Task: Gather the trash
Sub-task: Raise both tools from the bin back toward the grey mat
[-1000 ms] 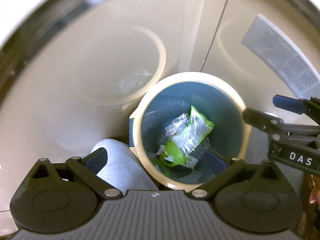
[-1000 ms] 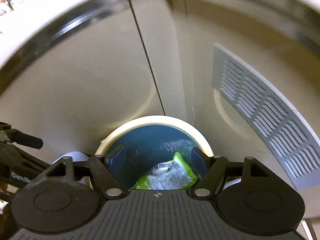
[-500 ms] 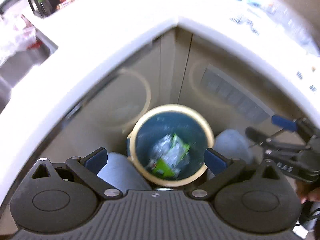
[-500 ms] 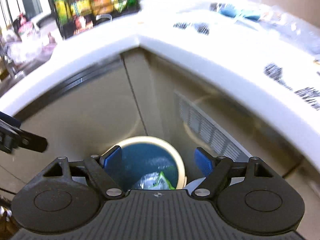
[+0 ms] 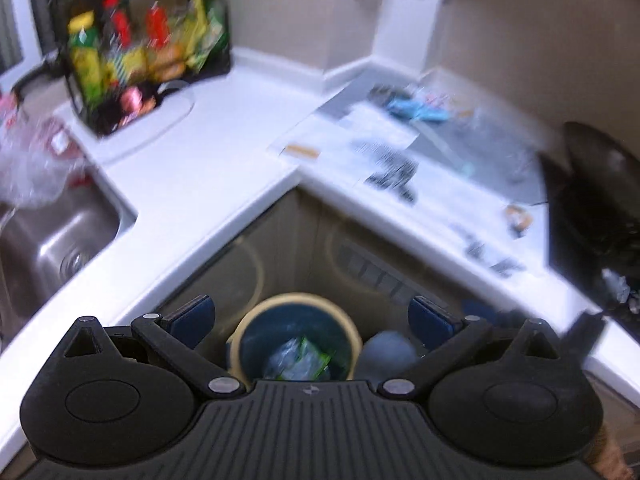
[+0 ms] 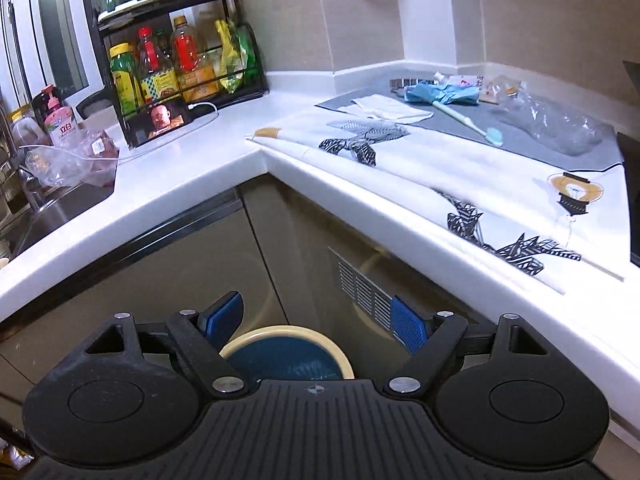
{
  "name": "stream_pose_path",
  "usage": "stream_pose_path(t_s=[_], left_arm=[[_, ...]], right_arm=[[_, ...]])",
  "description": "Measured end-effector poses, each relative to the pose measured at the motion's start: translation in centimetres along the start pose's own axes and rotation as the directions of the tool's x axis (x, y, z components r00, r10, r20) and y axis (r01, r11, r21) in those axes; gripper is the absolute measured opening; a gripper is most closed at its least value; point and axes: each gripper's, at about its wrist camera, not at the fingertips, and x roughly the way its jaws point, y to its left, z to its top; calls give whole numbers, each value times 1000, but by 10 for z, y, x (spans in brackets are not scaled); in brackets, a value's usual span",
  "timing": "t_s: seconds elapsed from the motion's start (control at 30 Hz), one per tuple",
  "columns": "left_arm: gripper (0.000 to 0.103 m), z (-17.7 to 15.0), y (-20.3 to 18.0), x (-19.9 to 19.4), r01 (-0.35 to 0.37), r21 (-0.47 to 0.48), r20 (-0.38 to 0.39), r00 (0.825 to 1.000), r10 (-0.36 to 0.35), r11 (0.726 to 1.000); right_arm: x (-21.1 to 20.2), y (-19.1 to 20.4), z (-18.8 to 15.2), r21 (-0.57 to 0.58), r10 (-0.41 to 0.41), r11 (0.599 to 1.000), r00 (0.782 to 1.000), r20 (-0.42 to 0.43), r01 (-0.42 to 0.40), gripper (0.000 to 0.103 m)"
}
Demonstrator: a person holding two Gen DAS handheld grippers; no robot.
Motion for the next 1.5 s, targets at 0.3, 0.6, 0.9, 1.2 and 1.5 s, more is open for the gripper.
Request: stream_pose_path(t_s=[0.3,0.6,0.9,1.2,1.5], left_arm=[[103,25,-48,-81,123,108,214,966,-144,986],[103,35,-33,-106,146,3,291,947,-140,989],[103,22,-32,-118,117,41,351,928,-124,992],[103,30,-32,-119,119,-13,335,936,-107,993],[103,39,-31,-113,134,-31,306,945,-118,990]], right_arm=[[-8,-4,-3,19,-28,999,1000,4,28,83],[-7,-7,0,35,-37,999,999,10,37,83],[-6,-8,2,39,-34,999,999,15,33,83],[-5,-9,1,42,-33,999,999,10,33,83],[-4,-10,2,48,-39,998,999,9,38,83]])
